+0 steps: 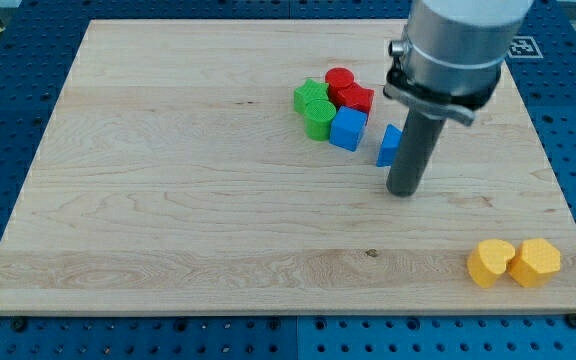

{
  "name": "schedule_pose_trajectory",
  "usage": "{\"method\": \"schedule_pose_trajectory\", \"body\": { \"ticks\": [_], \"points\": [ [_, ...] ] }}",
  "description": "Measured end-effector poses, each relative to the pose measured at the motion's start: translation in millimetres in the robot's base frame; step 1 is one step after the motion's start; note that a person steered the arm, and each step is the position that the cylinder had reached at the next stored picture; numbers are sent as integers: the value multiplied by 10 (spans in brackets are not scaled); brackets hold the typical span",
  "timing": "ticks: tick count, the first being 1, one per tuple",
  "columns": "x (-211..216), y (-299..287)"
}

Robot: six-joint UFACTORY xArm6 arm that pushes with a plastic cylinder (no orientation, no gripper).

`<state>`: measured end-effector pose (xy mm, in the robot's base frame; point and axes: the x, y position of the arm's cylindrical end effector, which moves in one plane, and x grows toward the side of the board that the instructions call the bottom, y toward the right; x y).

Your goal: Place the blue triangle towards top right of the blue cube

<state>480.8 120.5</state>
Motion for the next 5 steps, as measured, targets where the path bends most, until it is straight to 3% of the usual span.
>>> {"method": "schedule_pose_trajectory", "body": {
  "ticks": [2, 4, 5],
  "points": [
    [-387, -124],
    [239, -77],
    [323, -116]
  ]
}}
